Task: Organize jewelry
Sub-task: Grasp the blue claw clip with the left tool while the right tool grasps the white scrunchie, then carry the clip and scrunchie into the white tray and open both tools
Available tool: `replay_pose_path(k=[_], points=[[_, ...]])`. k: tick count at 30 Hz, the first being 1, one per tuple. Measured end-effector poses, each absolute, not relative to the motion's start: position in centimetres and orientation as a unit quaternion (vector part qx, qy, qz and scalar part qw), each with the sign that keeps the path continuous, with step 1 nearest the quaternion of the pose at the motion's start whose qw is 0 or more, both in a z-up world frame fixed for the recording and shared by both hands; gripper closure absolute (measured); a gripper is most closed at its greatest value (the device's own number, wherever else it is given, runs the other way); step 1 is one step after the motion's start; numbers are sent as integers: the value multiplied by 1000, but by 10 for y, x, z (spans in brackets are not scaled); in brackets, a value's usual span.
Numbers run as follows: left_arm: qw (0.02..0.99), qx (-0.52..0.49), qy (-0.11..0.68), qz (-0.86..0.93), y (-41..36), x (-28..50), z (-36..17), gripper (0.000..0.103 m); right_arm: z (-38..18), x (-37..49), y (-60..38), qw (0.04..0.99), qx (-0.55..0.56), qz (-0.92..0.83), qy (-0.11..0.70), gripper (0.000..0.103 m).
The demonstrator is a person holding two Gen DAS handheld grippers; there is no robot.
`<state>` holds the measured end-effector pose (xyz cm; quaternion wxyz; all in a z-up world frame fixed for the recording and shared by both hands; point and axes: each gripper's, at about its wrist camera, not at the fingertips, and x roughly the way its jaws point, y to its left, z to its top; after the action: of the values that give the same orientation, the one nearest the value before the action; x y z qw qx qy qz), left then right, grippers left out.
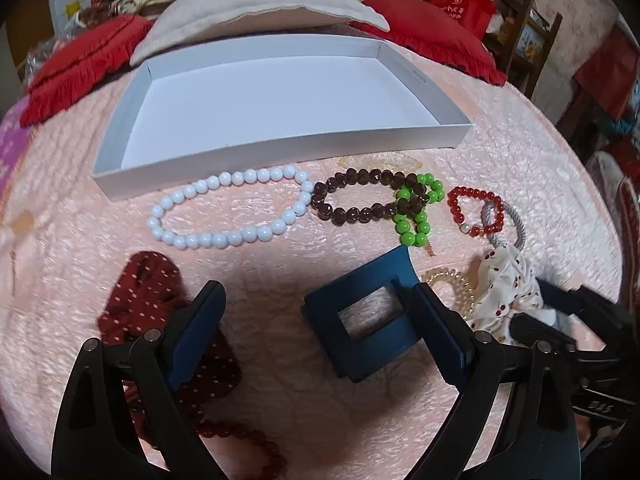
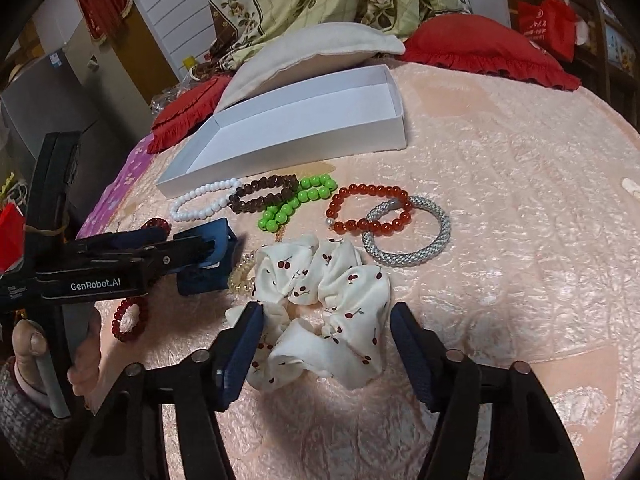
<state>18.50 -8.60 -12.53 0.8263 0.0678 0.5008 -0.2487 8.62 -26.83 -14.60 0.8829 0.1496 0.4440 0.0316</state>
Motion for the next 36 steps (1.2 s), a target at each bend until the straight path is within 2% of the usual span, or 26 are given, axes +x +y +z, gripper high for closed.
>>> replay_pose_path(k=[1,2,3,5,7,8,23,29,36], points=[[822,55,506,-255,-85,185,-125,27,-147,87,-268,883,150,32,444,51],[818,45,512,-259,-85,185,-125,56,-147,87,-267,883,150,33,444,60],[810,36,521,-267,-85,185,-125,68,-147,87,-266,883,149,34,444,66],[808,30,525,-266,-87,181,-121,79,-147,87,-266,881,154,39,446,84],[813,37,519,-262,-89,173,-116,80,-142,85,-263,882,155,44,443,92],[815,40,517,-259,-89,170,-114,80,-140,83,-262,883,153,45,441,93],[856,11,446,-262,-52,144,-17,81,-45,68,-240,919,101,90,371,94],[870,17,440,-220,-42,191,8,81,-10,118,-254,926,104,76,354,94],[865,13,470,-173,-52,282,-2,81,-13,220,-285,917,119,37,380,94]])
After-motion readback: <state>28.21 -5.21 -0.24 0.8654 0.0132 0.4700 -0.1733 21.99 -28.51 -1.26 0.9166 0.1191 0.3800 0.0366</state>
